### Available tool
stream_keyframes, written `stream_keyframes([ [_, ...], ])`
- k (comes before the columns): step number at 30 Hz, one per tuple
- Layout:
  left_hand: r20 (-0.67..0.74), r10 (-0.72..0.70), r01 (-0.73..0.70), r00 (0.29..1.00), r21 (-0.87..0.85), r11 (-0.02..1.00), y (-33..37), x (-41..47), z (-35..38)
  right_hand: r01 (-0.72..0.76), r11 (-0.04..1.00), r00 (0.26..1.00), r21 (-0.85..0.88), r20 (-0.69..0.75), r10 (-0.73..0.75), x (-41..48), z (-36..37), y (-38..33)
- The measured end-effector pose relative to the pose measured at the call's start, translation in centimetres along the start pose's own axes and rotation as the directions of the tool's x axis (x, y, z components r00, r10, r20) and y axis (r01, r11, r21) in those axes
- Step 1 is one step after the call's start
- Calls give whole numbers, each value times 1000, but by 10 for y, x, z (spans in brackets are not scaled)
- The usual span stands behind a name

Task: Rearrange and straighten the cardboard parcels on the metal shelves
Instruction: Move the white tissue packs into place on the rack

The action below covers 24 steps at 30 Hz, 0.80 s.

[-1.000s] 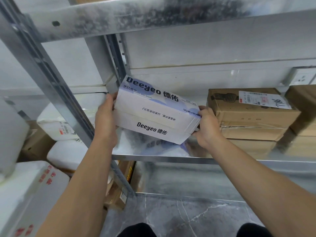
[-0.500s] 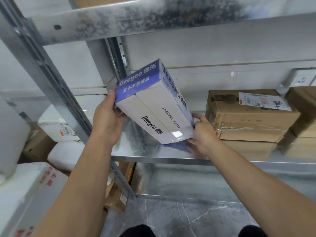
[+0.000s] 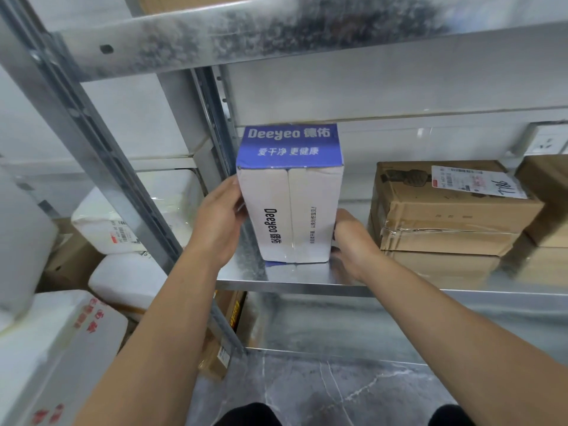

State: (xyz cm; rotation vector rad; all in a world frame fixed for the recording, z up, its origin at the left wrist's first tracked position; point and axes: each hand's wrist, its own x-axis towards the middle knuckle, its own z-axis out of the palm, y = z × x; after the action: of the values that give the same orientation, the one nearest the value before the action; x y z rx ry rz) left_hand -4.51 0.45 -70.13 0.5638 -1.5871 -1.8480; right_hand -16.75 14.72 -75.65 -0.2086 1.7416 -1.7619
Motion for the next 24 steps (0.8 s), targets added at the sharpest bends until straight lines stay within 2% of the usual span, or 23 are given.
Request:
stream_keyframes([
  [3, -9, 10, -10, 1000, -13, 1000, -1, 1, -2, 30, 1000, 999, 8, 45, -30, -4, 1, -7],
  [10, -17, -21, 22, 1000, 57, 998, 3, 3, 1, 106, 986, 994, 129, 23, -110, -13, 3, -23],
  [14, -70, 31, -23, 997, 106, 994, 3, 4, -2, -33, 977, 989, 210, 148, 2, -13, -11, -41],
  [18, -53, 111, -98, 992, 204, 974, 5, 4, -4, -140, 962, 958, 234, 277, 72, -9, -26, -60],
  [22, 42, 129, -135, 991, 211, 968, 4, 6, -1, -146, 973, 948, 180, 308, 85, -9, -30, -68],
  [24, 7, 113, -112, 994, 185, 976, -1, 9, -4, -128, 971, 952, 200, 299, 64, -10, -33, -68],
])
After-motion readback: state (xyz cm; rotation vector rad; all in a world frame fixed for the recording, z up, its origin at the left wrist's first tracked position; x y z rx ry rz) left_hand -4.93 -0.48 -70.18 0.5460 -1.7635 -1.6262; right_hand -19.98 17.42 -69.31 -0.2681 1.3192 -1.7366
